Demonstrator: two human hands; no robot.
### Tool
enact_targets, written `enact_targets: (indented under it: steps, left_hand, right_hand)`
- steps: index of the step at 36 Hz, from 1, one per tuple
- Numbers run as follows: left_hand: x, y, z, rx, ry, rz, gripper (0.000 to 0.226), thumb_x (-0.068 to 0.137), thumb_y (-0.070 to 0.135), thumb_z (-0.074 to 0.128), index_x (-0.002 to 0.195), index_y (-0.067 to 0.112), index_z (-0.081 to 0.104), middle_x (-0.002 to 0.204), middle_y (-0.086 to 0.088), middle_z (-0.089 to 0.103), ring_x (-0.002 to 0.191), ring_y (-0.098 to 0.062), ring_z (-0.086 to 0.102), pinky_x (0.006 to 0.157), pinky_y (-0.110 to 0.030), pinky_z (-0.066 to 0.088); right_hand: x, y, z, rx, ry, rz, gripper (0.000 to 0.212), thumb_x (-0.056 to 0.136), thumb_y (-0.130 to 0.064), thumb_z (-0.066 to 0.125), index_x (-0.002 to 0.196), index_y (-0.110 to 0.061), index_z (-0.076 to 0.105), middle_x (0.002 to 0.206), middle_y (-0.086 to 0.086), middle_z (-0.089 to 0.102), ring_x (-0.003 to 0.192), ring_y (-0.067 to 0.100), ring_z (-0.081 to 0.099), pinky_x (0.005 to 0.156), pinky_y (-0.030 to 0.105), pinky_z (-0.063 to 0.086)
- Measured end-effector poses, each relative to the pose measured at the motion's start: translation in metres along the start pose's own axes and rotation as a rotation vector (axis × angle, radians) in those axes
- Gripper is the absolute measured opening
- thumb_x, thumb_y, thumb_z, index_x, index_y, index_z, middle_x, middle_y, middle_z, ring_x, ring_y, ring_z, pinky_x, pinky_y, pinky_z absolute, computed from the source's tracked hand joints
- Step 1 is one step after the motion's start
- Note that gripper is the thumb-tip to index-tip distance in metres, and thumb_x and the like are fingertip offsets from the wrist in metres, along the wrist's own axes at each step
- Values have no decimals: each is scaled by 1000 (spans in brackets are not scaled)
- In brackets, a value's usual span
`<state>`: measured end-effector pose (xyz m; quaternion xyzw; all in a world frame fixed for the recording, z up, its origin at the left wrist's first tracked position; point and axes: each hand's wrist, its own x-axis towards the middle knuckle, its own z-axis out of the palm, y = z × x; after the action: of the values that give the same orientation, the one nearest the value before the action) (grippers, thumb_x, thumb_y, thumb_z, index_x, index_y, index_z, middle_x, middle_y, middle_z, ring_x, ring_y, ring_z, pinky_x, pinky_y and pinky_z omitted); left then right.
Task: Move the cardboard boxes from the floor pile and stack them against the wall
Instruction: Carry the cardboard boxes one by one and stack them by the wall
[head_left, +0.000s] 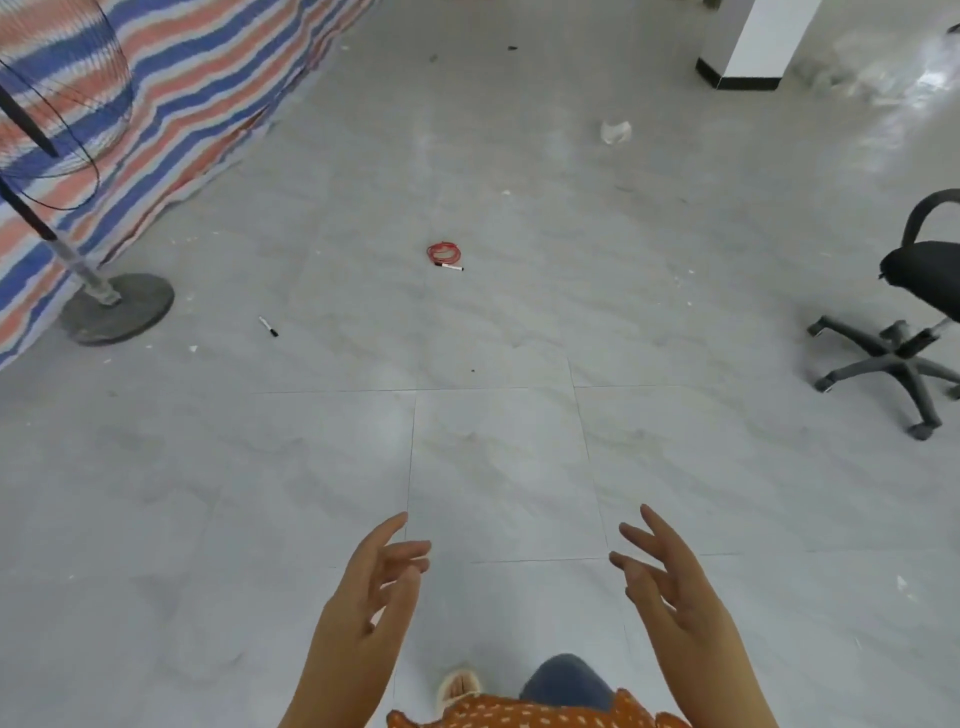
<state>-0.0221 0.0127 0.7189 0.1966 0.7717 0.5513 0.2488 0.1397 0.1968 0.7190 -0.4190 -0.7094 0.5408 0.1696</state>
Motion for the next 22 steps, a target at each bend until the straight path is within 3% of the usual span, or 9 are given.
enact_targets:
  steps: [3, 6, 8, 10, 11, 14, 17, 20, 22]
  left_hand:
    - [48, 4, 2, 31, -9, -43, 55, 94, 7, 51, 99, 62, 52, 98, 23, 69, 96, 1, 65, 80, -5, 46]
    - [100, 11, 11, 38, 22, -63, 32, 87, 33, 55, 100, 62, 52, 102, 23, 68, 96, 2, 64, 79, -10, 48]
    - [139, 16, 21, 19, 49, -69, 31, 77, 42, 51, 101, 62, 51, 102, 24, 68, 96, 3, 64, 79, -14, 48]
    - [181, 23, 35, 0, 81, -57, 34, 77, 38, 48, 100, 62, 51, 102, 25, 67, 95, 3, 64, 80, -16, 48]
    - [202, 28, 43, -6, 92, -50, 32, 78, 39, 48, 100, 64, 50, 102, 25, 67, 96, 3, 64, 80, -17, 46]
    - [267, 47, 71, -19, 122, -36, 27, 87, 47, 49, 96, 73, 47, 102, 29, 64, 99, 5, 62, 83, -15, 44]
    - [328, 76, 96, -56, 147, -21, 27, 90, 41, 51, 98, 67, 49, 100, 27, 66, 98, 3, 63, 81, -14, 45]
    - [381, 98, 113, -36, 131, -2, 47, 94, 16, 52, 101, 62, 49, 100, 28, 66, 97, 5, 63, 76, -7, 47]
    - [409, 104, 120, -3, 136, -24, 53, 93, 9, 51, 101, 62, 48, 101, 29, 65, 97, 7, 62, 77, -2, 44]
  right_hand:
    - [48, -9, -1, -17, 8, 39, 46, 93, -13, 53, 117, -50, 41, 115, -33, 59, 99, -11, 59, 78, 9, 48]
    - [104, -15, -2, -30, -9, 78, 43, 93, -17, 52, 114, -52, 38, 117, -28, 53, 96, -8, 62, 91, 25, 50]
    - [145, -24, -2, -32, -16, 78, 34, 89, -36, 53, 114, -53, 37, 117, -27, 53, 97, -5, 63, 95, 31, 49]
    - [191, -34, -5, -50, -24, 65, 46, 72, -70, 48, 114, -54, 36, 117, -27, 52, 101, 1, 62, 95, 29, 47]
    - [214, -37, -7, -63, -25, 54, 51, 68, -76, 44, 114, -55, 35, 117, -27, 51, 104, 4, 61, 95, 28, 47]
    - [290, -55, -21, -68, -48, 22, 37, 80, -50, 47, 114, -55, 34, 118, -28, 50, 106, 9, 60, 102, 38, 47]
    - [365, -77, -44, -40, -21, -11, 39, 94, -21, 50, 116, -52, 43, 119, -25, 60, 103, 6, 64, 100, 42, 48]
    - [431, -97, -57, -35, -10, -37, 45, 95, -11, 51, 119, -49, 48, 112, -23, 66, 99, -3, 64, 95, 39, 50]
    - [468, -103, -58, -45, -44, -44, 45, 94, -11, 52, 118, -49, 47, 113, -21, 65, 97, -4, 64, 93, 35, 50]
